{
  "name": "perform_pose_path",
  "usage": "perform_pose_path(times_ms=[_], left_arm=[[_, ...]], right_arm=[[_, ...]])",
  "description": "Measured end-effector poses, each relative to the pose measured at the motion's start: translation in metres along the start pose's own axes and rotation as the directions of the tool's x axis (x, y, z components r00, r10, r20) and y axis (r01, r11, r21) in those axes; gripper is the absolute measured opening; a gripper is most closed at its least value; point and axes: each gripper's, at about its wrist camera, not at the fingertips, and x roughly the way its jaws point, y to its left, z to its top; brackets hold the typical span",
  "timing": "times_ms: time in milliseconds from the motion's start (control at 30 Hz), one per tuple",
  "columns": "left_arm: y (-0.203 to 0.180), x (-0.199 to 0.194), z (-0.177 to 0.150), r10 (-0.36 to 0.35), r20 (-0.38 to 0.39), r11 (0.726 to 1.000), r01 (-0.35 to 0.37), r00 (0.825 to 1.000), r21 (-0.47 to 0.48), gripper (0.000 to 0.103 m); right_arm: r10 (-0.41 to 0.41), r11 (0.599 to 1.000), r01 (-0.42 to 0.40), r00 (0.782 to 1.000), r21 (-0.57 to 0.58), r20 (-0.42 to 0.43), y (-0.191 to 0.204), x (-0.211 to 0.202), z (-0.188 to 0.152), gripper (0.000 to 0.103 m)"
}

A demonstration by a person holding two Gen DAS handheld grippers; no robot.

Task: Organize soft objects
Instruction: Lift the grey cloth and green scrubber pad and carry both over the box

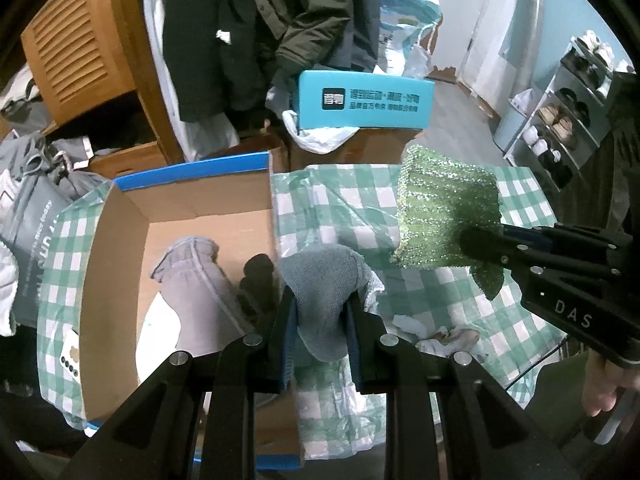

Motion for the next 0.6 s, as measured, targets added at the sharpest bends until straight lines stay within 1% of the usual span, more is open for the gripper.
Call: perform_pose_path(times_ms=[467,600], left_arm=[[0.046,-0.007,-0.009,0.023,0.009,0.995,-0.022,1.000,-0.094,0.022],[0.062,-0.007,-0.013,0.055,0.013,0.992,-0.053,0.998,-0.115,0.022]], right_arm=[[0.028,0.998,-0.028,1.000,-0.064,-0.011,0.047,0.012,0.012,0.015],[0.036,0.996,-0.038,0.999,-0.082,-0.022,0.061,0.018,0.016,0.015]])
